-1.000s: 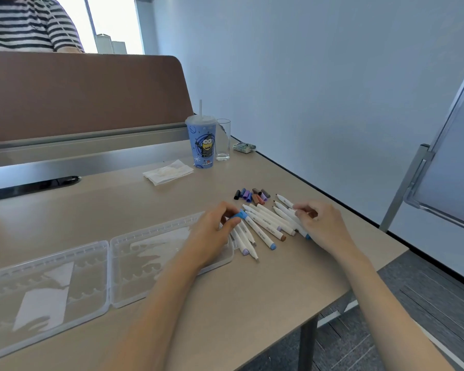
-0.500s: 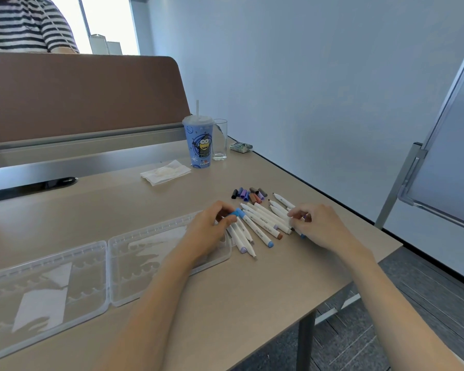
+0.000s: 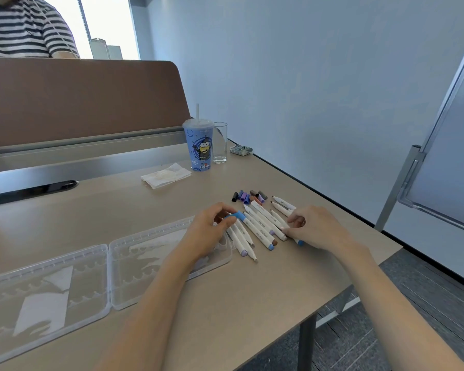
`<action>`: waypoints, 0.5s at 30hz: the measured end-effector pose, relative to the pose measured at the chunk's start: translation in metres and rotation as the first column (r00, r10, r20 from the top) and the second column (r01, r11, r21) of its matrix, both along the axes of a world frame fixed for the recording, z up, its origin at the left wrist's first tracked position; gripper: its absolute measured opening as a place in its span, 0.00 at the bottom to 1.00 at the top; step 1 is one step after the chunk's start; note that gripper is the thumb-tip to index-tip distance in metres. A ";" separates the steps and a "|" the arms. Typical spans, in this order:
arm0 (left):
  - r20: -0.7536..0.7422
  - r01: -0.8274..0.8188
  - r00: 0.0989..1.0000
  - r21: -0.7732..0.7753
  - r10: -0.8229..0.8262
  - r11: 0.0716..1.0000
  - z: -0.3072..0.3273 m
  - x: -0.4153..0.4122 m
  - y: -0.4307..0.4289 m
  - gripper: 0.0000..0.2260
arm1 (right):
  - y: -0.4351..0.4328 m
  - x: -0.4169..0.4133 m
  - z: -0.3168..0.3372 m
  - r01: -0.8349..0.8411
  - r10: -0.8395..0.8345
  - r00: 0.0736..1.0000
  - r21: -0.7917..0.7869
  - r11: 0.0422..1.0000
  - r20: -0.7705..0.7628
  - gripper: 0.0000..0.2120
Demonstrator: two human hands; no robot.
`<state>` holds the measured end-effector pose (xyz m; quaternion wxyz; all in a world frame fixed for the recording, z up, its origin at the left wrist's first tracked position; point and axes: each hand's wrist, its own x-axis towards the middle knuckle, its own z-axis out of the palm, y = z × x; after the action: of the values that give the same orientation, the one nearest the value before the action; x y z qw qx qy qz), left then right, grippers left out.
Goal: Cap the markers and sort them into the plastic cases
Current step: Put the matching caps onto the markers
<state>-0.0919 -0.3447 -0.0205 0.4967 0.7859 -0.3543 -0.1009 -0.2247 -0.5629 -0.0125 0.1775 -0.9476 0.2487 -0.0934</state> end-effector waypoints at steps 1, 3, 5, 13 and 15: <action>0.003 -0.002 1.000 0.003 0.002 1.000 0.000 0.000 0.000 0.06 | 0.000 0.000 -0.001 0.005 -0.005 1.000 0.005 1.000 0.009 0.13; 0.005 0.002 1.000 -0.001 -0.002 1.000 0.000 0.000 0.000 0.06 | -0.001 -0.001 -0.001 0.003 -0.003 1.000 0.021 1.000 0.030 0.11; 0.006 0.015 1.000 -0.003 -0.015 1.000 0.001 0.000 0.001 0.06 | -0.001 -0.003 0.001 -0.011 0.008 0.998 0.062 0.998 0.062 0.09; 0.034 0.038 0.999 0.048 -0.040 0.998 0.001 0.001 -0.001 0.09 | -0.009 -0.009 0.012 -0.004 -0.020 0.993 0.206 0.979 0.116 0.09; 0.021 0.045 0.999 0.037 -0.046 0.998 0.001 0.002 -0.001 0.09 | -0.008 -0.009 0.012 -0.016 0.007 0.999 0.161 0.987 0.053 0.03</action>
<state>-0.0903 -0.3455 -0.0198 0.4758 0.7877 -0.3755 -0.1100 -0.2341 -0.5714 -0.0001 0.2604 -0.9288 0.2452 -0.0968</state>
